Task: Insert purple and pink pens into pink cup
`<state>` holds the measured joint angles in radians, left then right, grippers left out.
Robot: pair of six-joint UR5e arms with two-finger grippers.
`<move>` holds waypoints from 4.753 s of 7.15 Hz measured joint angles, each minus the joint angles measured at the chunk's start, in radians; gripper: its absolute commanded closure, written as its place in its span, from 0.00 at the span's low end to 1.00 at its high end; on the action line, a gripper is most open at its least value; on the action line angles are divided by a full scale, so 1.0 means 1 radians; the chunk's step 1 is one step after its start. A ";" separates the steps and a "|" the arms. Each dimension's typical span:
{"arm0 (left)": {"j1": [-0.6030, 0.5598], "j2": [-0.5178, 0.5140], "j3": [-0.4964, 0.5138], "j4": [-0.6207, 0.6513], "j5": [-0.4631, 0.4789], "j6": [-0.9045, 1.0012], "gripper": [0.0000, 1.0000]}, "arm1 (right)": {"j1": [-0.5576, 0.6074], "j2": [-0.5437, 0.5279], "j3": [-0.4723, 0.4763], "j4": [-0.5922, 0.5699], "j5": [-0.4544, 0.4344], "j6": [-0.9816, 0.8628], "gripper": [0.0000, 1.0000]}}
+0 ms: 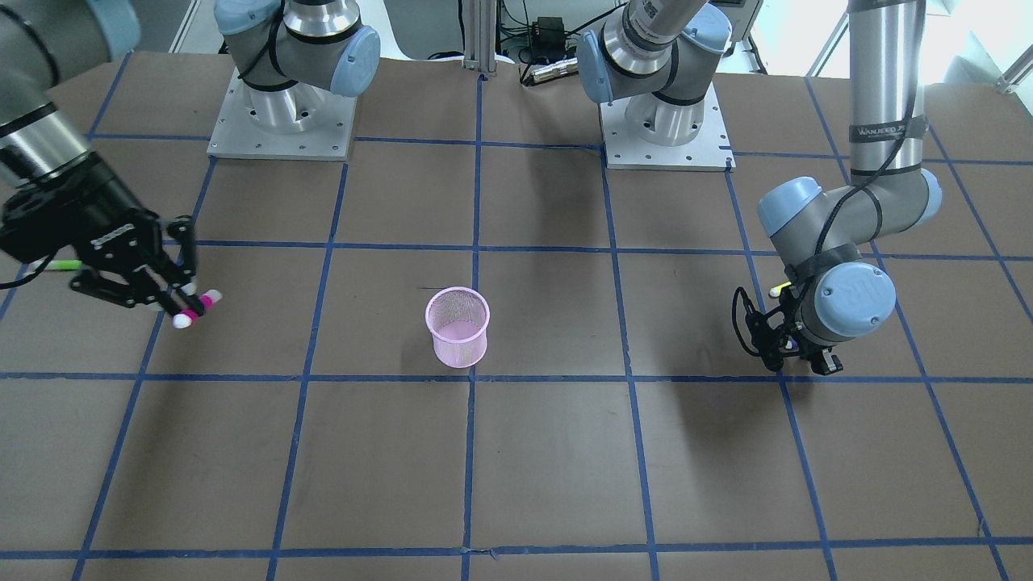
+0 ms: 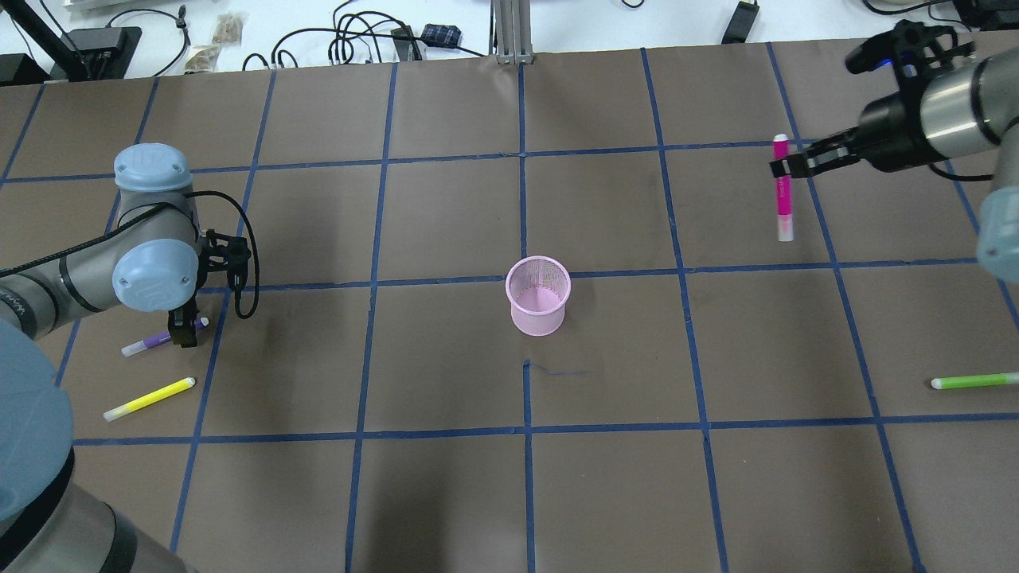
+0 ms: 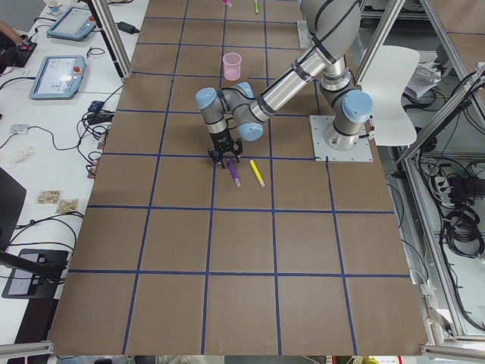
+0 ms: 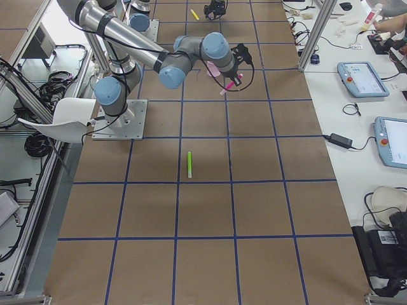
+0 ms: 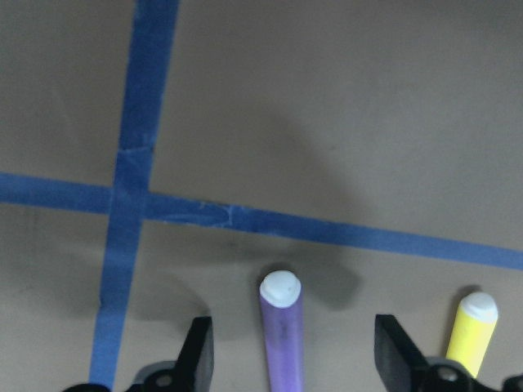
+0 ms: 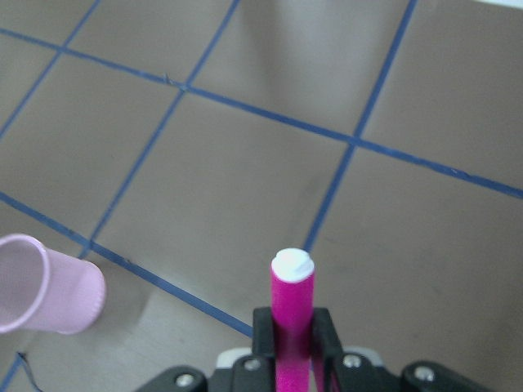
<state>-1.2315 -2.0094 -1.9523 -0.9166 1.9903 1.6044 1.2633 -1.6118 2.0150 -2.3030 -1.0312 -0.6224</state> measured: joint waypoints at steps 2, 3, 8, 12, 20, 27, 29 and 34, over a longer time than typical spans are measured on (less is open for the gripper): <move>0.000 -0.002 -0.016 0.029 0.002 0.001 0.89 | 0.284 -0.007 0.094 -0.326 -0.116 0.406 1.00; 0.000 -0.002 -0.018 0.035 0.003 0.001 1.00 | 0.411 0.019 0.118 -0.440 -0.214 0.555 1.00; -0.003 0.019 -0.005 0.041 0.004 0.012 1.00 | 0.641 0.200 0.126 -0.698 -0.430 0.796 1.00; -0.004 0.123 0.005 0.026 -0.120 0.016 1.00 | 0.641 0.276 0.125 -0.793 -0.462 0.806 0.00; -0.078 0.336 0.064 -0.106 -1.017 -0.369 1.00 | 0.416 0.176 -0.299 0.153 -0.466 0.672 0.00; -0.335 0.305 -0.125 0.663 -1.245 -1.122 1.00 | 0.346 0.031 -0.439 0.762 -0.559 0.618 0.00; -0.373 0.262 -0.147 0.798 -1.248 -1.225 1.00 | 0.334 0.031 -0.437 0.765 -0.567 0.608 0.00; -0.427 0.162 -0.195 0.826 -1.248 -1.176 1.00 | 0.331 0.030 -0.433 0.768 -0.570 0.578 0.00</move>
<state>-1.6583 -1.8469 -2.1474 -0.0906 0.7423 0.4280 1.5940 -1.5815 1.5825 -1.5354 -1.6015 -0.0443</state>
